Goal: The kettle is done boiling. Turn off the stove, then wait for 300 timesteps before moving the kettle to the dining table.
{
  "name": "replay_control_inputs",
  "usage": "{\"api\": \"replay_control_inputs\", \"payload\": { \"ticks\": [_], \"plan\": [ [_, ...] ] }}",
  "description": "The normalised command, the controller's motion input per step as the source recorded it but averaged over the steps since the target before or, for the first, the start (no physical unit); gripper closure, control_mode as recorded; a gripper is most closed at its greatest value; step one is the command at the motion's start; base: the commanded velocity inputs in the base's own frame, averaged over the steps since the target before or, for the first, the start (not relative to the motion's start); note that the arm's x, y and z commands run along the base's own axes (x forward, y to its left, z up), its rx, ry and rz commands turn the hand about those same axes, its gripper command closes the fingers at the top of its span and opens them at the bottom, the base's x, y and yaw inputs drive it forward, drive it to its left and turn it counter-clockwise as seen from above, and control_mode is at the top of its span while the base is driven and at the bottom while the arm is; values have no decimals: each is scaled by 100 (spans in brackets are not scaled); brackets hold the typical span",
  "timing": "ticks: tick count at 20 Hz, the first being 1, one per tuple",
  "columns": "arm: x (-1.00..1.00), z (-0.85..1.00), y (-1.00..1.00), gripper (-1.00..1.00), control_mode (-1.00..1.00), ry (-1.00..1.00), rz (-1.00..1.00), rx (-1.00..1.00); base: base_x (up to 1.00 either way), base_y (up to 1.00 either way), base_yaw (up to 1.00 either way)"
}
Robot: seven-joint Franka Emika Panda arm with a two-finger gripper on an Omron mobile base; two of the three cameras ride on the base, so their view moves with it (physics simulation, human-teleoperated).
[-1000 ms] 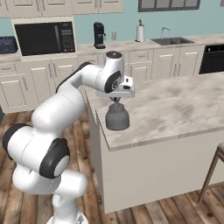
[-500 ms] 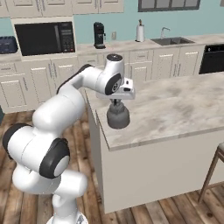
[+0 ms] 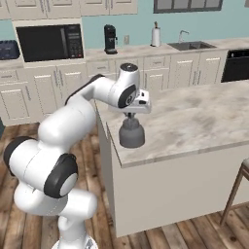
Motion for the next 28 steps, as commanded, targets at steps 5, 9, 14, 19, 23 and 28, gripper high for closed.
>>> {"api": "replay_control_inputs", "payload": {
  "ticks": [5, 9, 14, 19, 23, 28],
  "plan": [
    [3, -12, -5, 100, -100, 0, 0, 0, 0, 0, 0],
    [4, -11, -3, 100, -100, 0, 0, 0, 0, 0, 0],
    [4, -11, -5, 100, -100, 0, 0, 0, 0, 0, 0],
    [2, -11, -2, -100, -100, 0, 0, 0, 0, 0, 0],
    [0, -5, -2, -100, -100, 0, 0, 0, 0, 0, 0],
    [0, 0, -1, -100, -100, 0, 0, 0, 0, 0, 0]
  ]
}}
